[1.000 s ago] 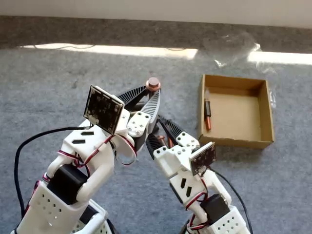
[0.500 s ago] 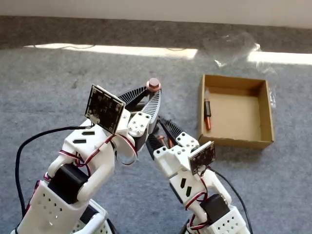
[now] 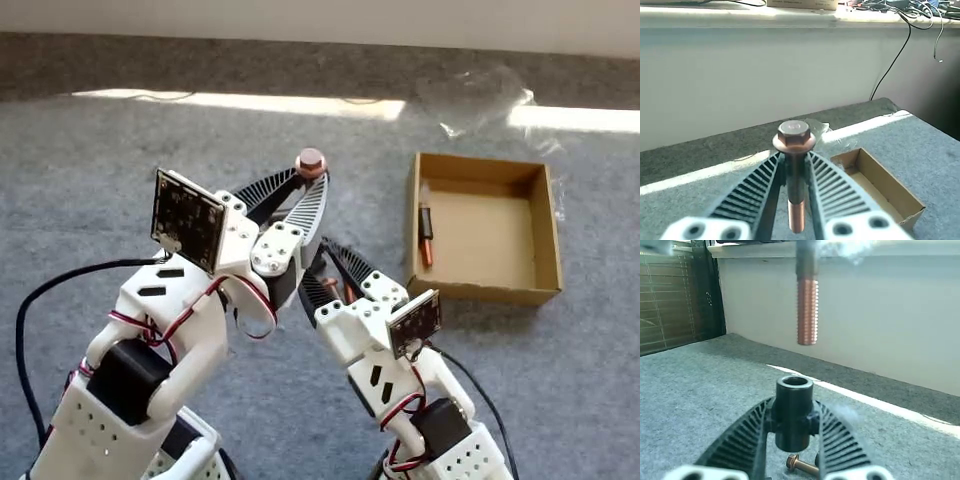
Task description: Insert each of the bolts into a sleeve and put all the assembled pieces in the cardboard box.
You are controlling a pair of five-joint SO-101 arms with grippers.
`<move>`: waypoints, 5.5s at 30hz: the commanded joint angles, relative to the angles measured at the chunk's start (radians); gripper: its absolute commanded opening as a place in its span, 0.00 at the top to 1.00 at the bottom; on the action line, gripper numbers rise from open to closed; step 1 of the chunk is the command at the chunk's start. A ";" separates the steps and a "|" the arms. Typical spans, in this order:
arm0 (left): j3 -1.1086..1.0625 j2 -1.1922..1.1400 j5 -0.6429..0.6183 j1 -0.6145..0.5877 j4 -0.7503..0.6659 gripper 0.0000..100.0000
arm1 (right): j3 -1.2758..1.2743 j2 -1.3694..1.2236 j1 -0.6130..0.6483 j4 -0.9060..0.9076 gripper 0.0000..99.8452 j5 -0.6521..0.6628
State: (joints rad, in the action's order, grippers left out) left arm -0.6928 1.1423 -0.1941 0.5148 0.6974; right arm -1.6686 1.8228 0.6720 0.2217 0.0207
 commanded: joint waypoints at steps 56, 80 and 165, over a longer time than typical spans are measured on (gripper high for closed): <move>-0.027 0.002 -0.006 0.013 0.068 0.99 | -0.133 0.005 0.012 -0.004 1.00 0.015; -0.300 0.189 -0.006 0.018 -0.018 0.99 | -0.133 0.005 0.012 -0.004 1.00 0.015; -0.401 0.191 -0.005 0.010 -0.018 0.99 | -0.133 0.004 0.010 -0.004 1.00 0.015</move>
State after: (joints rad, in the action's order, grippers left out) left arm -1.0886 1.3326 -0.2048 0.5209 0.6897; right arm -1.6686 1.8213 0.6751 0.2232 0.0222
